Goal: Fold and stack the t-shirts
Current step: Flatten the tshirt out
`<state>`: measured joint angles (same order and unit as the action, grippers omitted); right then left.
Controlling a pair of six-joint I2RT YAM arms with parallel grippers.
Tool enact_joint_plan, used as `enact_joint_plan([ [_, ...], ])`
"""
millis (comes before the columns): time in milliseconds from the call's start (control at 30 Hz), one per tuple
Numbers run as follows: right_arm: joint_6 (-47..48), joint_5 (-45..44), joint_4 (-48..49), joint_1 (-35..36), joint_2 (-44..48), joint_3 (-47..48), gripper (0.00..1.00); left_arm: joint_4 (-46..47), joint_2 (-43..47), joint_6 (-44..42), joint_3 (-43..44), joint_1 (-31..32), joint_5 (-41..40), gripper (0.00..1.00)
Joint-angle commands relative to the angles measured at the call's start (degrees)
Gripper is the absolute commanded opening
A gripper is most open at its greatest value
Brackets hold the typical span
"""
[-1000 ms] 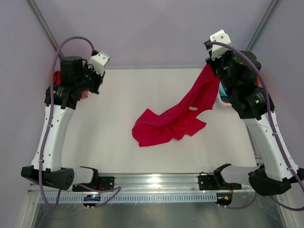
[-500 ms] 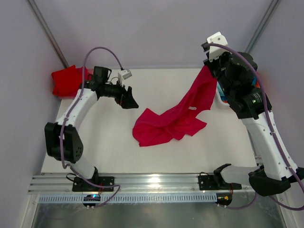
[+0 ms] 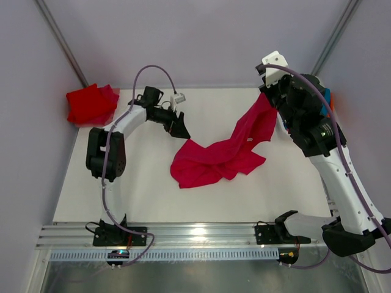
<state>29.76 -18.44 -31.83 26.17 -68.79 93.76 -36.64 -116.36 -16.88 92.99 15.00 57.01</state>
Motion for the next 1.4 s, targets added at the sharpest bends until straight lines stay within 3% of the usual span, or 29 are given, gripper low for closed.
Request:
enact_joint_plan([
  [0,-0.76,0.16,2.13,0.02,2.96,-1.03,0.03,1.93,-2.29,-1.39,2.54,0.11,-0.49,0.99],
  [333,-1.54,1.12,1.51,-0.07,4.28,-3.67,0.03,-3.78,-9.94,-4.91,7.73,0.02,-3.49,0.99],
  [933,-2.16,2.88,2.13,0.02,4.55,-5.07,0.03,-14.23,-21.19,0.27,22.05,0.99,-2.52,0.99],
  [1367,-2.86,3.76,2.04,0.02,4.72,-5.25,0.03,-18.72,-20.58,-1.13,19.16,2.84,-4.63,0.99],
])
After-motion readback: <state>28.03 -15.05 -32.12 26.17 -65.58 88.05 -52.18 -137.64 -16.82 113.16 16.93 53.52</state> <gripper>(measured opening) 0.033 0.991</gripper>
